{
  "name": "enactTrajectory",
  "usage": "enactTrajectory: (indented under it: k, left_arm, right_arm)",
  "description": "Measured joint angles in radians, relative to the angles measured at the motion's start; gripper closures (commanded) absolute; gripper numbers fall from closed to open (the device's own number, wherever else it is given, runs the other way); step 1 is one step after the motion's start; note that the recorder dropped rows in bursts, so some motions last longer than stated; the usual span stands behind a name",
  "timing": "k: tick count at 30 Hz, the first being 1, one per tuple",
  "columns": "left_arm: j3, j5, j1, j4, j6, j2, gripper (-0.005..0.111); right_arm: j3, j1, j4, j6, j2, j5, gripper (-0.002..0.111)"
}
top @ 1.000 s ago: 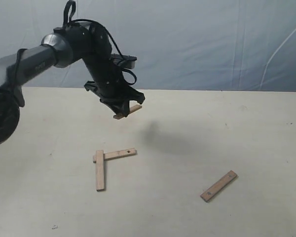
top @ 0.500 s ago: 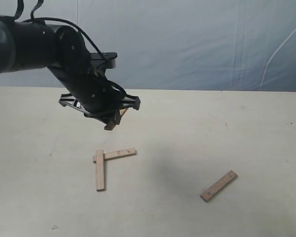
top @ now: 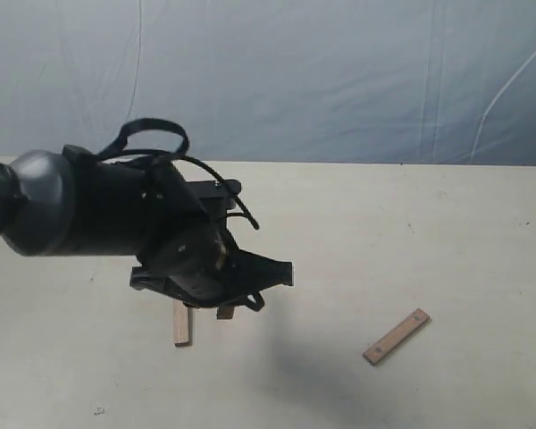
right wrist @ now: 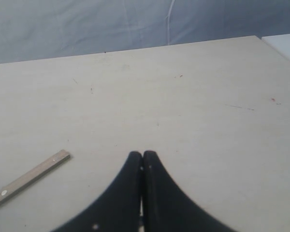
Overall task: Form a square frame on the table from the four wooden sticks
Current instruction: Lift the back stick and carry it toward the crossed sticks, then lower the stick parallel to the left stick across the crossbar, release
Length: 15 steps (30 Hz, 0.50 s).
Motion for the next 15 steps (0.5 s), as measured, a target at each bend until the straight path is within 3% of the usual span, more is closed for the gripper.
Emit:
enactTrajectory:
  k: [7, 15]
  left_arm:
    - [0.040, -0.007, -0.059, 0.277, -0.454, 0.000, 0.107]
    - [0.040, -0.020, -0.068, 0.410, -0.652, 0.026, 0.107]
  right_arm:
    - [0.000, 0.000, 0.000, 0.000, 0.000, 0.000, 0.109]
    - [0.000, 0.000, 0.000, 0.000, 0.000, 0.000, 0.109]
